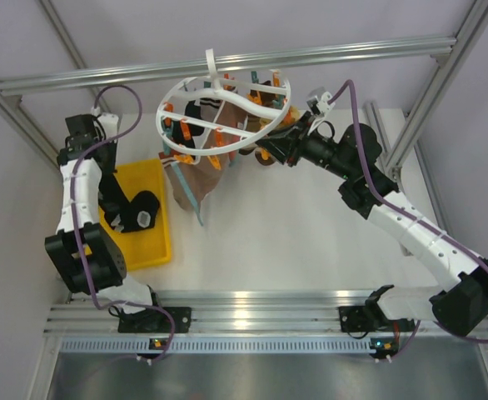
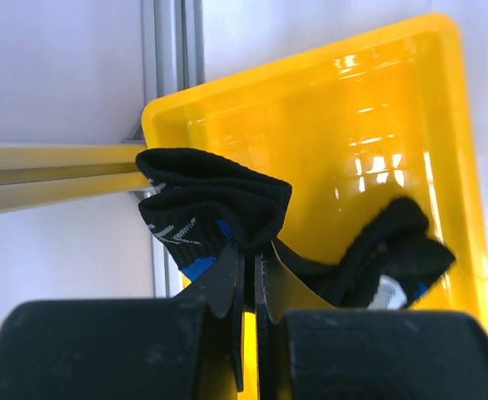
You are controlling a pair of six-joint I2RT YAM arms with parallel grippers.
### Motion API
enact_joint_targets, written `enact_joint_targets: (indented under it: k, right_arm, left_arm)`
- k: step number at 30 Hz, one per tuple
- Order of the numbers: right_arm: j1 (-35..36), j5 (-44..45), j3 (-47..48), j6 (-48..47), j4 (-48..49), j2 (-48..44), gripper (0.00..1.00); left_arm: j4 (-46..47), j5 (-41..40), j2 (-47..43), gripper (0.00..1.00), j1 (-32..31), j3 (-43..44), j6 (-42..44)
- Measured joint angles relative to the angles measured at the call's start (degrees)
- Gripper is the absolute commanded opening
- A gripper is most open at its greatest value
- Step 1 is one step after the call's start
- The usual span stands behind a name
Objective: Clip the socks to the hanger
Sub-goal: Adjust the sock in the bin.
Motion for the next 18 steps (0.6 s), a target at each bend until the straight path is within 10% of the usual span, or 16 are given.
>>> enact_joint_targets:
  k: [18]
  right_arm:
    - [0.0,0.2,0.0,-0.5,-0.3,-0.1,0.00]
  left_arm:
    - [-1.0,-0.2,2.0,0.01,-0.9,-19.3,9.2]
